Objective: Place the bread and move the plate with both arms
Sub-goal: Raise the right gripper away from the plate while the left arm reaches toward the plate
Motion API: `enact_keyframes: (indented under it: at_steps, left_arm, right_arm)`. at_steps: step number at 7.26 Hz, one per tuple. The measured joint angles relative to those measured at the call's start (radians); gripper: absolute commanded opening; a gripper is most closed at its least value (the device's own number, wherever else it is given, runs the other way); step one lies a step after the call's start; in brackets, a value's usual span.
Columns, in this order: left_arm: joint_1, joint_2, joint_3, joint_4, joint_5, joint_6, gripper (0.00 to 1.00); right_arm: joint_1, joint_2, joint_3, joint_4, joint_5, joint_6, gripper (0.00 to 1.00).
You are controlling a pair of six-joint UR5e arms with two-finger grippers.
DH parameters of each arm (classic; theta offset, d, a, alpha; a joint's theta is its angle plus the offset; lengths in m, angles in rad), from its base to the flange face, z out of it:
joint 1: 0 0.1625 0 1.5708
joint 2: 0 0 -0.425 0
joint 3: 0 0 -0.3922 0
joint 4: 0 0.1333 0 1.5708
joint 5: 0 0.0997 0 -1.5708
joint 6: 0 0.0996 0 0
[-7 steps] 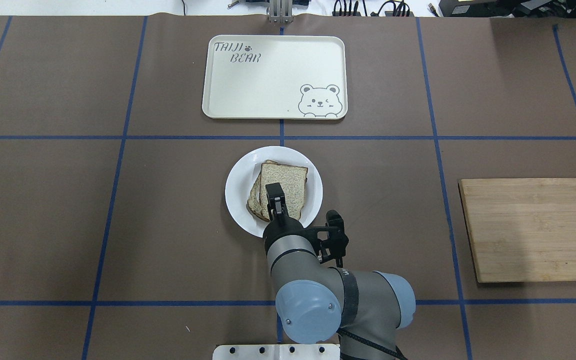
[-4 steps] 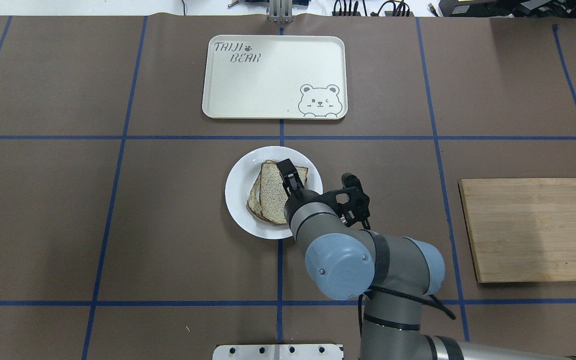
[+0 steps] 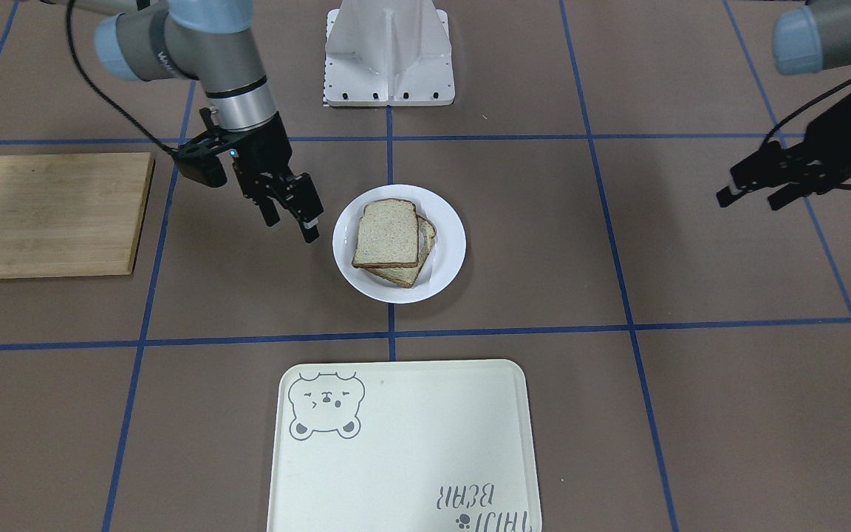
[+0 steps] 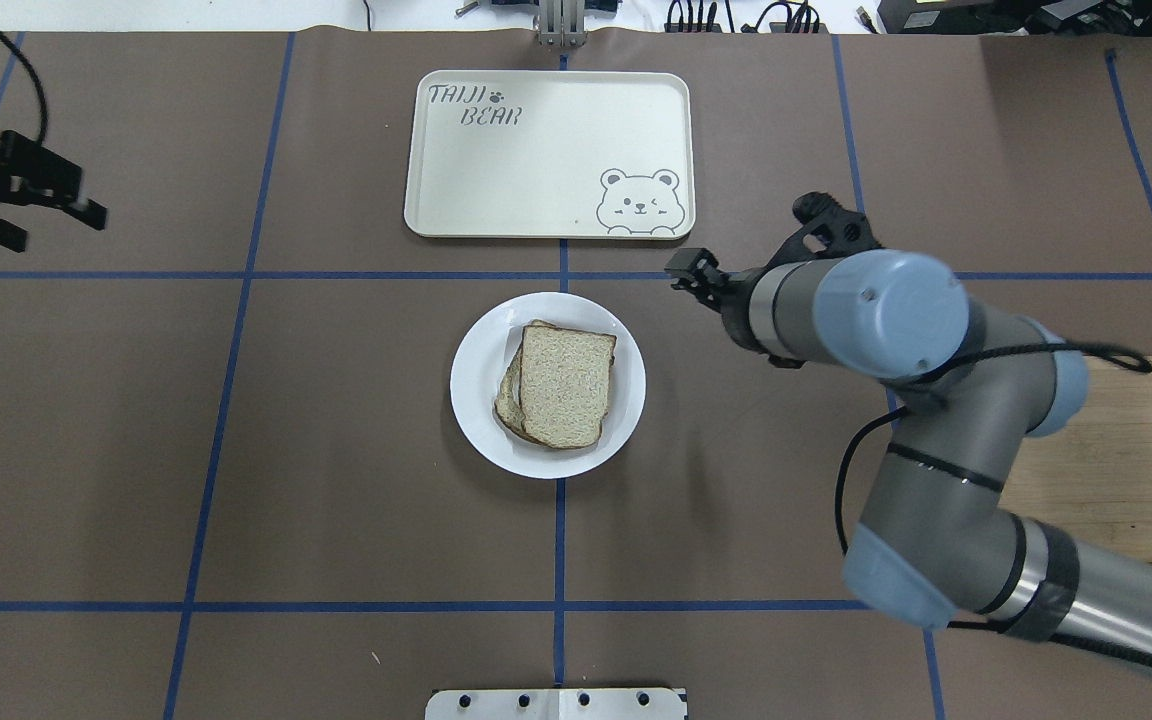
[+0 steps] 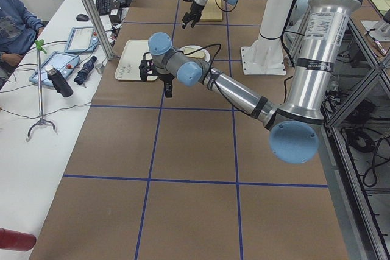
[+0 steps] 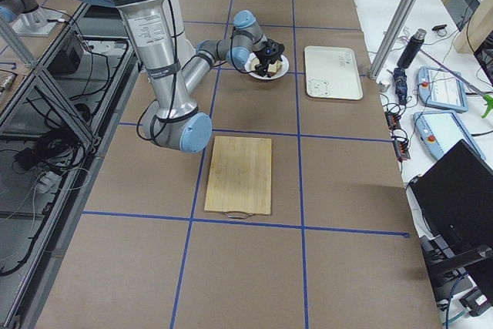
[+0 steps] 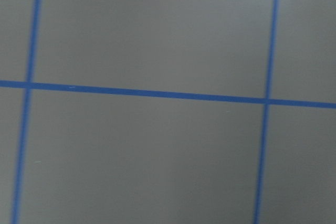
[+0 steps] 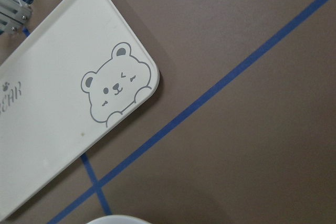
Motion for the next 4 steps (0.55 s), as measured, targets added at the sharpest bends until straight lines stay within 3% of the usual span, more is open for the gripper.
enact_keyframes:
  at_steps: [2, 4]
  left_arm:
    - [0.147, -0.055, 0.102, -0.331, 0.082, -0.326, 0.98]
    - [0.297, -0.115, 0.209, -0.591, 0.248, -0.585, 0.97]
  right_arm:
    - [0.163, -0.092, -0.003, -0.001, 0.220, -0.341, 1.00]
    - [0.311, -0.183, -0.005, -0.002, 0.387, -0.628, 1.00]
